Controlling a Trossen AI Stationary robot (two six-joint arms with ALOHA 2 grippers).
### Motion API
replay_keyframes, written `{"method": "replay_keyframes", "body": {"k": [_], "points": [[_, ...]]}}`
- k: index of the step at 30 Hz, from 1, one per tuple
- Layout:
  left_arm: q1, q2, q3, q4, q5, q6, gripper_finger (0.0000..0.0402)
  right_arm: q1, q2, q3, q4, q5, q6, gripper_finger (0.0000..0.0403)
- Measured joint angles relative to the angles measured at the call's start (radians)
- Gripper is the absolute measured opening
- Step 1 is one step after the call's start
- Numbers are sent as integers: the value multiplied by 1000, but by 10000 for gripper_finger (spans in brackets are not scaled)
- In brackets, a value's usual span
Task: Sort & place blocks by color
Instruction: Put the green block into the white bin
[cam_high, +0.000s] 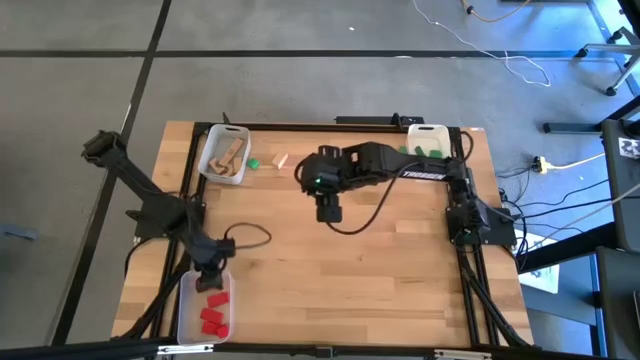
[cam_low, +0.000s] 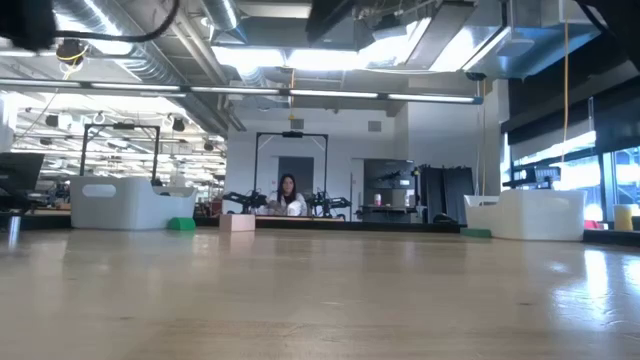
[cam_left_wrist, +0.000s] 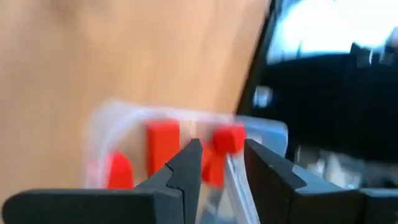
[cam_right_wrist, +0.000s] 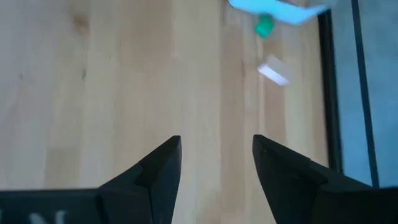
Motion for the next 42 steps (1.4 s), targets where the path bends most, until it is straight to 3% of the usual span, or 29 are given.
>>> {"method": "replay_keyframes", "body": {"k": [9, 18, 24, 29, 32, 35, 42], "points": [[160, -171, 3, -42, -281, 156, 112, -67, -74, -1, -255, 3, 83, 199], [422, -213, 100, -45, -484, 436, 112, -206, -113, -18, -248, -75, 109, 199], [634, -205, 169, -55, -532, 526, 112, -288, -103, -20, -244, -110, 49, 199], [824, -183, 201, -63, -527, 569, 112, -351, -104, -20, -221, -131, 50, 199], [942, -145, 213, -92, -504, 570, 112, -396, -104, -20, -207, -238, 92, 199], [1059, -86, 226, -93, -390, 653, 112, -437, -98, -20, -192, -325, 120, 199], [1243, 127, 332, -120, -102, 780, 112, -507, -89, -20, -191, -301, 183, 199]]}}
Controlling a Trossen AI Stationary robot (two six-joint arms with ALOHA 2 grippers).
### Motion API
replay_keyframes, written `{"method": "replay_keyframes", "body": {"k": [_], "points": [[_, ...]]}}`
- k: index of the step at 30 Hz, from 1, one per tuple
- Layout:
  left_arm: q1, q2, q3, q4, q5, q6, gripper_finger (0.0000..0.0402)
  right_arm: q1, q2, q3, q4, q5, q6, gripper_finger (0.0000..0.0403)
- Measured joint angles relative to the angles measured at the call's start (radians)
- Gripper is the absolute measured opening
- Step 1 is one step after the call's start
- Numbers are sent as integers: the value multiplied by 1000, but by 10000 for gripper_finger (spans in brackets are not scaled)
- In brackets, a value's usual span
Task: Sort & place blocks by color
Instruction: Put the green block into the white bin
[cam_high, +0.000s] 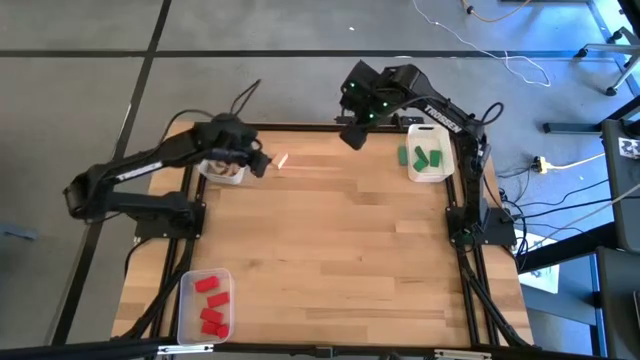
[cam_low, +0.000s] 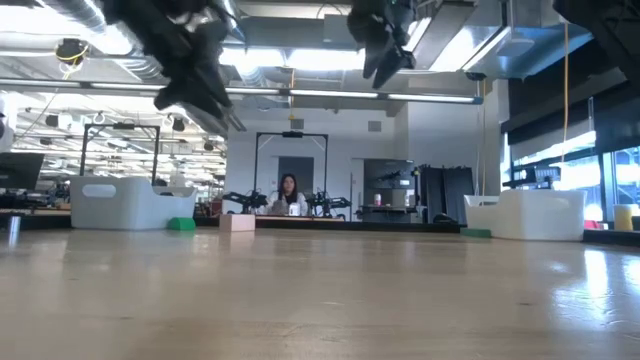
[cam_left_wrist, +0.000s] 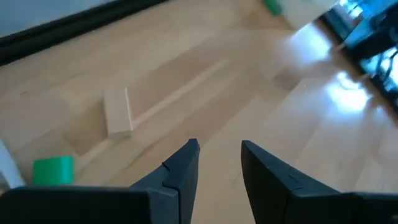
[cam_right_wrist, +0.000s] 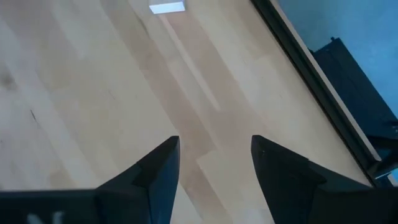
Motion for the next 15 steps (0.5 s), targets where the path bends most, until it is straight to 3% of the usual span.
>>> {"method": "replay_keyframes", "body": {"k": [8, 15], "points": [[39, 262, 229, -195, -66, 167, 112, -39, -1, -38, 1, -35, -30, 199], [38, 431, 361, -315, -105, 93, 112, -69, 1, -176, 63, -65, -88, 199]]}}
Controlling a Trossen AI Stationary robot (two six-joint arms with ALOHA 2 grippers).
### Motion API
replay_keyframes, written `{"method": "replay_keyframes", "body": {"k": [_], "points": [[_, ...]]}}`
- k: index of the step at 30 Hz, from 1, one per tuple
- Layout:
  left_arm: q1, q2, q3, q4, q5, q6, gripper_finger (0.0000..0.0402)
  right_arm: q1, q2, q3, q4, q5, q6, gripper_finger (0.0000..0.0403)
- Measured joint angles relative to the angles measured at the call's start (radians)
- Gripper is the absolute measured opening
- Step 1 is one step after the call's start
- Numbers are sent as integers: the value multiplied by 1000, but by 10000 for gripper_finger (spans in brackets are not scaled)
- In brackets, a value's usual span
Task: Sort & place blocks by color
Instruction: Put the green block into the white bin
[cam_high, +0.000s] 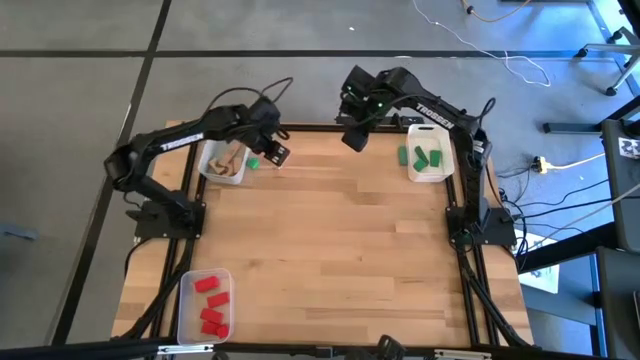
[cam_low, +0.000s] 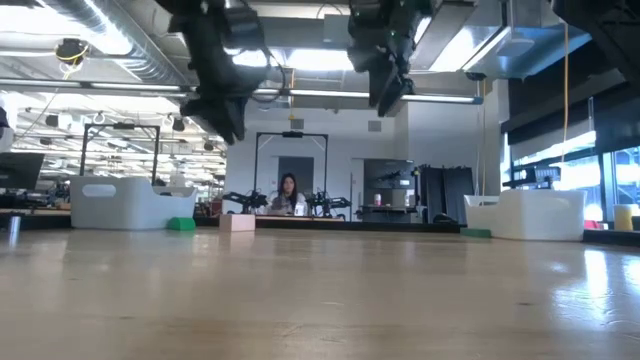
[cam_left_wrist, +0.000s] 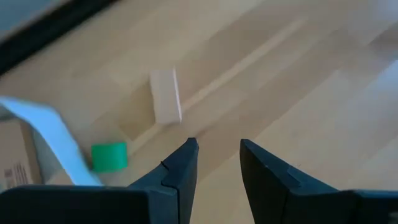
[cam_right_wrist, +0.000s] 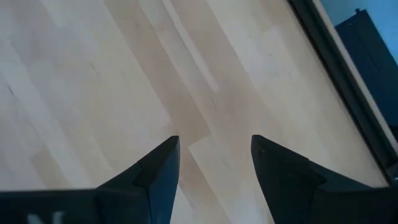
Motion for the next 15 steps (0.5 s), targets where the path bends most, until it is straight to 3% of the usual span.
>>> {"method": "replay_keyframes", "body": {"k": [8, 15], "points": [[5, 102, 12, -55, 33, -16, 112, -1, -1, -112, 58, 1, -2, 199], [5, 114, 12, -38, 67, -17, 112, -1, -1, -168, 81, 2, 5, 199]]}}
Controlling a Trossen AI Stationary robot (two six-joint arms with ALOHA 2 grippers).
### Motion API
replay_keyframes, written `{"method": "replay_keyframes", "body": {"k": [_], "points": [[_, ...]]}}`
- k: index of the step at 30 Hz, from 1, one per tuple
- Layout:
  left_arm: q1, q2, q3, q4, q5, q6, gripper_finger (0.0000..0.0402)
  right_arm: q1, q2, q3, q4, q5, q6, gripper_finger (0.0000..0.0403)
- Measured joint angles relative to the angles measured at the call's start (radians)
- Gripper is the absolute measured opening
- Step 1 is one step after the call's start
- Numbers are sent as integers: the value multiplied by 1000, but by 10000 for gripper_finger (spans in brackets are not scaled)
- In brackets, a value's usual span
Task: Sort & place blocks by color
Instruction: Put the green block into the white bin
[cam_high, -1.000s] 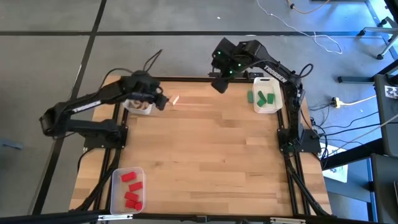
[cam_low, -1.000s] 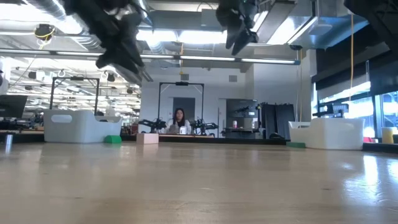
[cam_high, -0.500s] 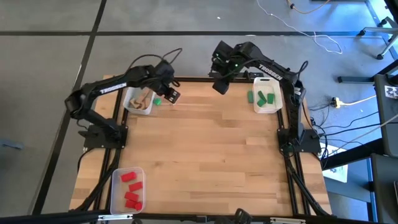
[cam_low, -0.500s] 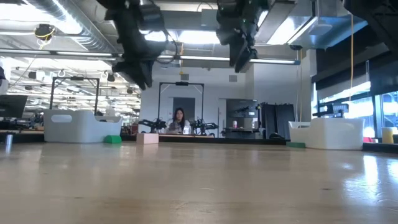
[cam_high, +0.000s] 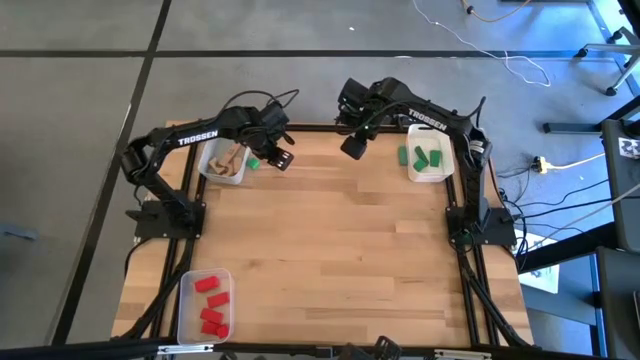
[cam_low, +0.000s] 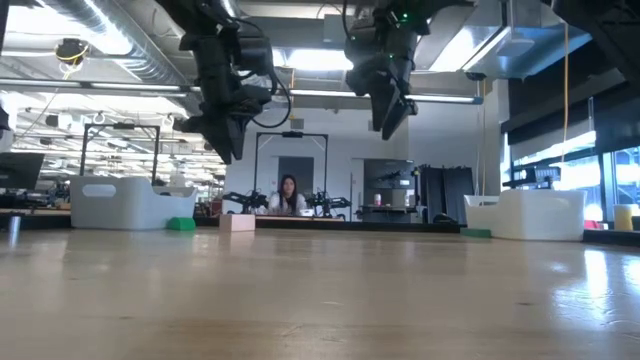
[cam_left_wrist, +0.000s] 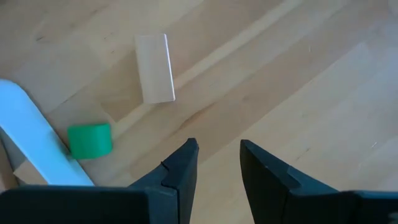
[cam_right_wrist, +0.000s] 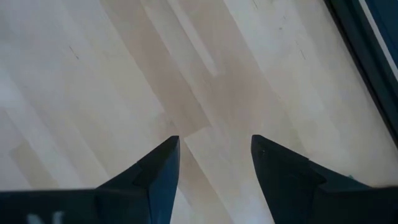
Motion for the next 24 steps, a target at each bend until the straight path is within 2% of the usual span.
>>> {"method": "replay_keyframes", "body": {"k": [13, 21, 24], "points": [[6, 0, 0, 33, -2, 18, 112, 1, 0, -4, 78, 0, 0, 199], [5, 0, 0, 38, -110, -31, 112, 1, 0, -4, 159, 0, 1, 199], [5, 0, -1, 39, -111, -47, 113, 1, 0, -4, 193, 0, -1, 199]]}}
